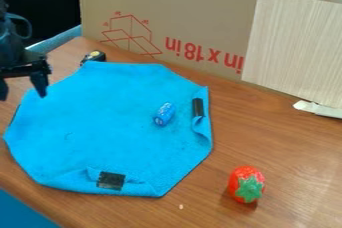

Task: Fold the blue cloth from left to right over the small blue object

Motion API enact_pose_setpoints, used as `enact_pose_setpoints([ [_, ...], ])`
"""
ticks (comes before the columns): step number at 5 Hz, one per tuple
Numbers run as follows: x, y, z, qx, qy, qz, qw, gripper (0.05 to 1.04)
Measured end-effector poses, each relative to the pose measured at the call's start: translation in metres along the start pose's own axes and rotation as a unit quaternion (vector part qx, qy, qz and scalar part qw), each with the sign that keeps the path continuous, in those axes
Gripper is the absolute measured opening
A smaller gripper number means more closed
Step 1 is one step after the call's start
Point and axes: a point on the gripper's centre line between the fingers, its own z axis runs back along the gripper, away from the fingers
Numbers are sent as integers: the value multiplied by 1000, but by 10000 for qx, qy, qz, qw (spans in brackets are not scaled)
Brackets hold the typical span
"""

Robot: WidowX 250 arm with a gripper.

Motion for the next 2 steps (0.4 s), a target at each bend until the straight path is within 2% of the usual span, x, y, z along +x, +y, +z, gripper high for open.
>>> enact_pose_setpoints([
  [2,-1,12,-11,140,-161,57,9998,1001],
])
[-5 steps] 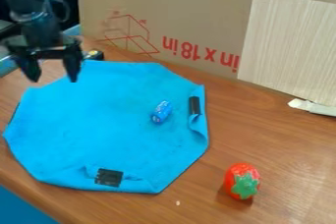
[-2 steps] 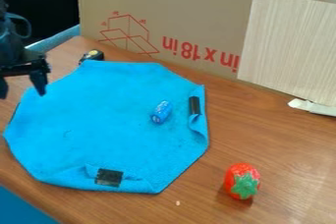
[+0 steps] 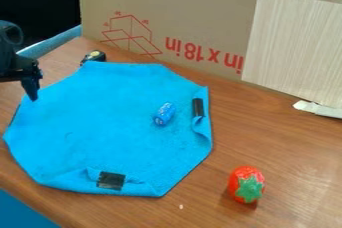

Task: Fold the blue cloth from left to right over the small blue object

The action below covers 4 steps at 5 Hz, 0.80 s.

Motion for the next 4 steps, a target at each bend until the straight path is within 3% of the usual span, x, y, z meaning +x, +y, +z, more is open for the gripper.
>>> enact_pose_setpoints([
  [2,-23,-8,-28,306,65,-163,9994,1001],
  [3,-22,-7,-29,300,7,-214,9993,914],
  [4,-24,-7,-30,190,17,-181,9997,670],
])
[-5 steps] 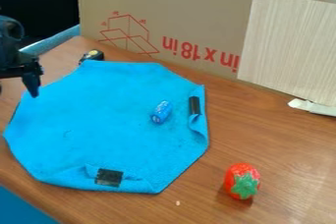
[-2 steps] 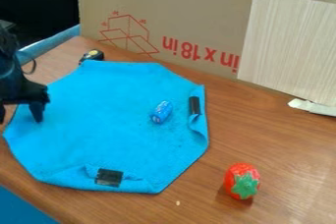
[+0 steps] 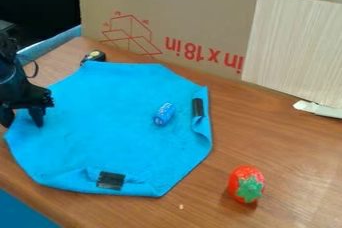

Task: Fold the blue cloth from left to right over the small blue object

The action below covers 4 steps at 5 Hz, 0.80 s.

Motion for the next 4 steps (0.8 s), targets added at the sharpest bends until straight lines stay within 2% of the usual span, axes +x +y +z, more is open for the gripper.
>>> enact_pose_setpoints([
  [1,5,-8,13,-286,-259,-263,9989,360],
  [2,11,-20,29,-509,-563,-440,9961,153],
  [3,15,-50,44,-626,-751,-764,9923,57],
  [4,10,-93,51,-618,-792,-1073,9891,50],
])
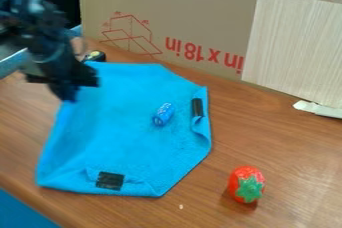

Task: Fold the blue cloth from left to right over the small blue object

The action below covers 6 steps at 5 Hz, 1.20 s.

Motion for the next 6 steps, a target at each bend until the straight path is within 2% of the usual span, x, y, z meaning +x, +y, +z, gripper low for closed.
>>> enact_pose_setpoints([
  [1,0,-41,1,113,124,-118,9998,50],
  [3,13,-102,4,298,349,97,9989,50],
  [5,29,-141,7,391,424,372,9976,50],
  [6,28,-160,5,425,465,389,9973,50],
])
